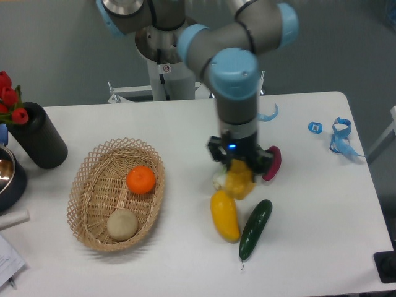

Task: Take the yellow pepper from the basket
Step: 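Lift the yellow pepper out of the basket and carry it toward the squash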

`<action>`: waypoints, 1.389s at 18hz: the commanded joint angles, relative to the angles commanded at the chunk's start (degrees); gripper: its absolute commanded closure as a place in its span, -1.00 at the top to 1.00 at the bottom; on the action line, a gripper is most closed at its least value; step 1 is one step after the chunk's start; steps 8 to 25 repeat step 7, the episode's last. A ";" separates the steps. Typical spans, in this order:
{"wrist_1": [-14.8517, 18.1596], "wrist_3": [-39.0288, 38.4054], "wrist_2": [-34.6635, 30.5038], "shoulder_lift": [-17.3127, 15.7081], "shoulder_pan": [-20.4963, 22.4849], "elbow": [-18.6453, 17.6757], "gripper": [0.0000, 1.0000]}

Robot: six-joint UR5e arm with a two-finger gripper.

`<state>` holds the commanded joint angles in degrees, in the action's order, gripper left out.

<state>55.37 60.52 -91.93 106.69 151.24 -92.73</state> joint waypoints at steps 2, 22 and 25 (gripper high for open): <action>0.26 4.58 0.44 0.70 3.52 0.35 -0.17; 0.53 6.53 2.20 1.76 6.08 1.14 -0.18; 0.53 6.53 2.20 1.76 6.08 1.14 -0.18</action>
